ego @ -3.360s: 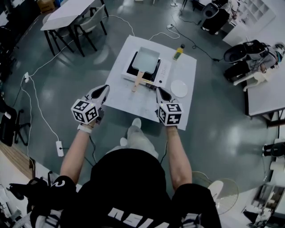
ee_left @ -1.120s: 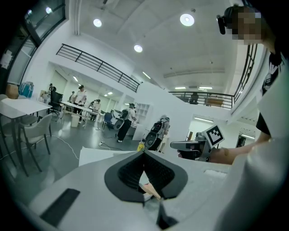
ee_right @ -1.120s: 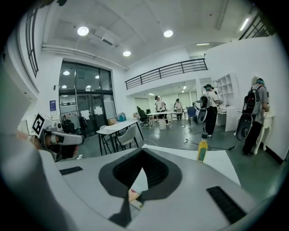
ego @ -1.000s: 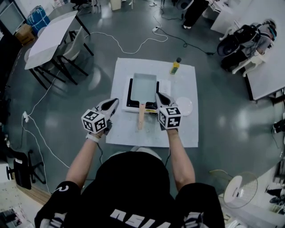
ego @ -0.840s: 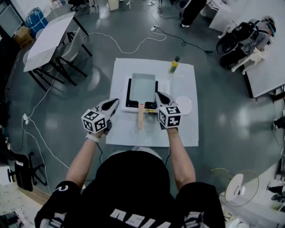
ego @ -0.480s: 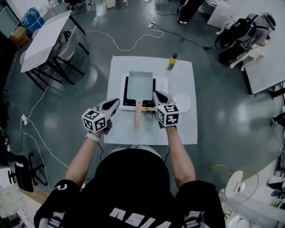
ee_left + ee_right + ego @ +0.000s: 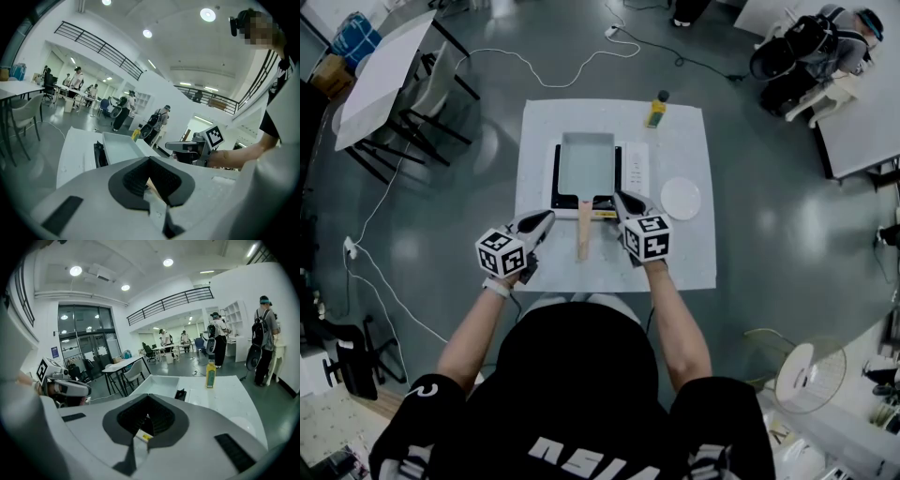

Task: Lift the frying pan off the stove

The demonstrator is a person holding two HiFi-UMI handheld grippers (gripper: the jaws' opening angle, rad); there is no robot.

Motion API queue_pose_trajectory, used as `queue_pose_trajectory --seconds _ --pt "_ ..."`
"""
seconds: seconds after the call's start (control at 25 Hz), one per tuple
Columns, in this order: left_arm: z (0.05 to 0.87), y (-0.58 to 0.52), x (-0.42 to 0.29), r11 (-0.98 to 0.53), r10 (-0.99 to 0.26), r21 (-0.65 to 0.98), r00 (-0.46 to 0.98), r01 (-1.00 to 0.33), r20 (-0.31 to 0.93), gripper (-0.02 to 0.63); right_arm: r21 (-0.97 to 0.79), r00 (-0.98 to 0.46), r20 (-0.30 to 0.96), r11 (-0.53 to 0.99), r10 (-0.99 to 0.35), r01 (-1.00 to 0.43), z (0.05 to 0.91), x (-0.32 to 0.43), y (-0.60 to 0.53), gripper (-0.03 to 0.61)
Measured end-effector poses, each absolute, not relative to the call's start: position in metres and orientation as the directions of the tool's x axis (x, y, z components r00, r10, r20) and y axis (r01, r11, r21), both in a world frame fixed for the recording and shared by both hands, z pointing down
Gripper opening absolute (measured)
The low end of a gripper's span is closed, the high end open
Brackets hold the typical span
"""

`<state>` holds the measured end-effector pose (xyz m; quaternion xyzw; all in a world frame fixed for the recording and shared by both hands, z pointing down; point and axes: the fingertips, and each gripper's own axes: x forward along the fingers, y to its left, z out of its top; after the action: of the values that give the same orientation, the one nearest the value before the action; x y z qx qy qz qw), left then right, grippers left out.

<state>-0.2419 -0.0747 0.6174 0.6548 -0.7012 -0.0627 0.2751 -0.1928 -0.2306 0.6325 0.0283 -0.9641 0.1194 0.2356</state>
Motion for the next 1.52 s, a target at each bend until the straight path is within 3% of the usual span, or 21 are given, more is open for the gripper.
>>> queue_pose_trajectory --seconds 0.4,0.84,0.88,1.0,1.2,1.52 --pt "0.651 -0.075 -0.222 0.128 -0.946 0.534 0.058 -0.836 0.318 -0.002 -0.315 -0.868 0.492 0.943 0.064 -0.109 0.676 -0.178 -0.215 -0.005" --pt "0.681 -0.085 -0.189 0.042 -0.936 0.651 0.198 -0.758 0.290 0.011 -0.544 -0.861 0.445 0.838 0.245 -0.042 0.709 -0.182 -0.198 -0.002" --pt "0.682 -0.086 -0.186 0.034 -0.934 0.664 0.214 -0.747 0.288 0.027 -0.569 -0.862 0.435 0.822 0.259 -0.040 0.710 -0.182 -0.196 0.009" --pt "0.688 -0.088 -0.177 0.007 -0.924 0.697 0.261 -0.717 0.279 0.096 -0.613 -0.850 0.427 0.790 0.308 -0.022 0.717 -0.186 -0.189 0.126" --pt "0.702 -0.094 -0.170 0.003 -0.912 0.738 0.301 -0.675 0.280 0.180 -0.652 -0.823 0.414 0.758 0.390 0.031 0.725 -0.193 -0.179 0.190" --pt "0.715 -0.101 -0.163 -0.015 -0.905 0.784 0.342 -0.621 0.254 0.207 -0.766 -0.780 0.328 0.633 0.533 0.111 0.729 -0.207 -0.158 0.279"
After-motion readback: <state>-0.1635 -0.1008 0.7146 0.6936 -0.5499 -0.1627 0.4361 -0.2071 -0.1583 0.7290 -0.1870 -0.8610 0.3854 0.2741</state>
